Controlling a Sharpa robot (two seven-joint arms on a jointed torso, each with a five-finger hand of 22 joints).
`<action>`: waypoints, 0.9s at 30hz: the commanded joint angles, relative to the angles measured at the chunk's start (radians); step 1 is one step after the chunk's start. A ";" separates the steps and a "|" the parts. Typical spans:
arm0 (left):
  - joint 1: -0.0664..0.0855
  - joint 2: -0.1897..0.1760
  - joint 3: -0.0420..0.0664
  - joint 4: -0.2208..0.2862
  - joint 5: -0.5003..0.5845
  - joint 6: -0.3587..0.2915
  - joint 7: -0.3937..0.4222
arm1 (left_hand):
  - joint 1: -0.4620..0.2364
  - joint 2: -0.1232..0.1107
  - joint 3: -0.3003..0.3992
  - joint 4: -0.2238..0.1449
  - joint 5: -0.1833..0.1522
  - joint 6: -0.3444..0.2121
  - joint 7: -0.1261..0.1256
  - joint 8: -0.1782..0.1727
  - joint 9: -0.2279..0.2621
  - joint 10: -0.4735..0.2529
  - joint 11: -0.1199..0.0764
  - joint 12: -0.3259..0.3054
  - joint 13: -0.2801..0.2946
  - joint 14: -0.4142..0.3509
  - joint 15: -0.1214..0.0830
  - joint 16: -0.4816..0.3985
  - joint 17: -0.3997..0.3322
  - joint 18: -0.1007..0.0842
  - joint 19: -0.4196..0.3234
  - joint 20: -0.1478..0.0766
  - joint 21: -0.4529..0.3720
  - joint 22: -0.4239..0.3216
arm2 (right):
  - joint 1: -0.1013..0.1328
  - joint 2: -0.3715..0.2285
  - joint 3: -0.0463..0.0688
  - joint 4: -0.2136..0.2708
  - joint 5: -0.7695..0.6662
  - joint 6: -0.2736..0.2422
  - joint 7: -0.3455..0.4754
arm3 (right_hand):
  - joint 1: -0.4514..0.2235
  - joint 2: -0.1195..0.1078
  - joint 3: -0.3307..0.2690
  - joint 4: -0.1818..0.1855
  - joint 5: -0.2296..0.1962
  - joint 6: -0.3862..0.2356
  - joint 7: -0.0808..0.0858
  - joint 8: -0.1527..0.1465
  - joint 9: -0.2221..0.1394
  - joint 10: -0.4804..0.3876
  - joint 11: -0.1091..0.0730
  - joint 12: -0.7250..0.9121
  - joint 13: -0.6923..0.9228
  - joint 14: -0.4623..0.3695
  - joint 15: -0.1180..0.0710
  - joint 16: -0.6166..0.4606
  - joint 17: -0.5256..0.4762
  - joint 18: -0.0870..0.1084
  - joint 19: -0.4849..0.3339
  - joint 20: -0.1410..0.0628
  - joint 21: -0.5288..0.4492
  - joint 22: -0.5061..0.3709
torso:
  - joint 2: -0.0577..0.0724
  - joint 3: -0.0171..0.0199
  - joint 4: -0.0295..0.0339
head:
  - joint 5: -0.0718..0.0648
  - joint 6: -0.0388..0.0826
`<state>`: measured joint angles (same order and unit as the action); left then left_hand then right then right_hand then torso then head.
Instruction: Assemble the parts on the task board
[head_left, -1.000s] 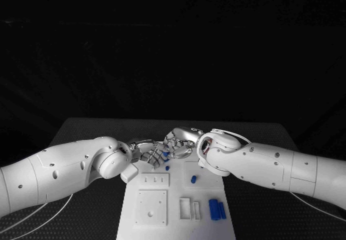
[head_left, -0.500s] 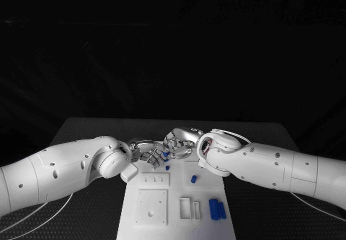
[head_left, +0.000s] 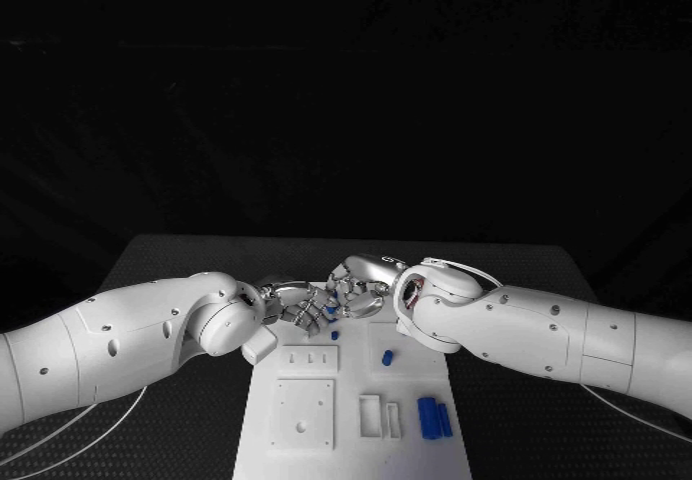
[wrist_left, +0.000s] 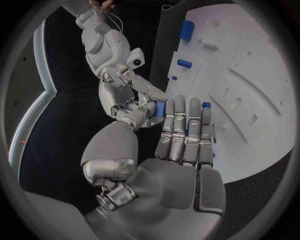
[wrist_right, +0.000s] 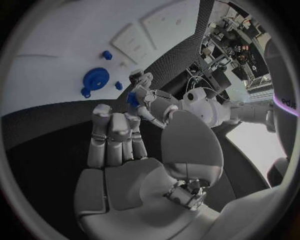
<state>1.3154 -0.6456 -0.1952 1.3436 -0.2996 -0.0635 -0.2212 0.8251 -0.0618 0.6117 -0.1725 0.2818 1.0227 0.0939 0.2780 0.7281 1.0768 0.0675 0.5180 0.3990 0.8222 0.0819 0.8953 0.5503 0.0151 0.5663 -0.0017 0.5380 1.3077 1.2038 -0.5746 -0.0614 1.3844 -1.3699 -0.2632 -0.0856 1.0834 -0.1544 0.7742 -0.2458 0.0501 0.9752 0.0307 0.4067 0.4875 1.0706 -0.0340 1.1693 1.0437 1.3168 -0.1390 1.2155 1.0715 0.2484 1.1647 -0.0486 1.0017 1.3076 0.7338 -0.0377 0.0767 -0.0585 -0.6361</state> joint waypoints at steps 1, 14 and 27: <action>0.001 0.004 0.002 0.006 -0.005 0.015 0.008 | 0.015 0.000 0.000 -0.008 -0.007 0.009 0.001 -0.006 0.002 0.000 -0.007 0.005 -0.002 0.002 -0.005 0.005 -0.002 -0.015 0.002 -0.002 0.004 0.020 | -0.002 0.001 0.000 0.003 0.000 0.016 0.007 | -0.002 0.011 0.007 0.000 0.000 0.103 0.041 0.002 0.010 0.006 -0.004 0.004 -0.001 -0.004 -0.003 0.000 0.002 0.013 -0.001 -0.007 0.006 0.010 | 0.000 -0.0002 0.0004 | -0.002 0.000; 0.001 0.001 0.002 0.003 -0.020 -0.010 0.020 | 0.110 0.085 0.016 -0.026 -0.058 0.038 -0.013 -0.004 0.010 0.024 -0.019 0.015 -0.013 0.015 -0.012 0.023 -0.010 -0.015 0.009 -0.004 0.008 0.018 | -0.001 -0.003 0.000 0.001 0.018 0.033 0.014 | -0.025 0.002 -0.008 -0.004 0.050 0.103 0.039 -0.001 0.012 0.004 -0.001 0.002 -0.002 -0.005 -0.001 -0.003 0.001 0.013 -0.002 -0.004 0.005 0.011 | 0.000 0.0002 0.0001 | -0.002 -0.001; 0.001 -0.002 0.002 -0.002 -0.045 -0.002 0.011 | 0.113 0.105 0.004 -0.040 -0.080 0.056 -0.015 -0.006 0.011 0.050 -0.025 0.017 -0.022 0.031 -0.021 0.039 -0.014 -0.015 0.029 -0.013 0.017 0.019 | -0.001 -0.022 0.000 -0.015 0.055 -0.045 0.014 | -0.101 -0.052 -0.223 -0.042 0.149 -0.073 0.097 -0.112 -0.028 -0.069 0.048 -0.011 0.003 -0.055 0.044 -0.028 0.001 0.013 -0.057 0.009 -0.021 0.010 | -0.001 -0.0003 -0.0001 | -0.003 0.001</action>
<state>1.3156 -0.6484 -0.1941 1.3416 -0.3282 -0.0652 -0.2157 0.9395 0.0347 0.6121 -0.2074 0.2041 1.0579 0.0944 0.2703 0.7386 1.1225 0.0413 0.5296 0.3776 0.8457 0.0586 0.9301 0.5377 0.0153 0.5892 -0.0161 0.5503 1.3074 1.2028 -0.5941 -0.0620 1.3712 -1.3392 -0.2687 -0.0852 0.9816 -0.2006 0.5518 -0.2884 0.1986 0.9221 0.1154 0.2968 0.4600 1.0026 0.0176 1.1599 1.0484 1.2629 -0.0931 1.1886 1.0731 0.2342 1.1074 -0.0390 0.9807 1.3105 0.7334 -0.0377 0.0764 -0.0612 -0.6358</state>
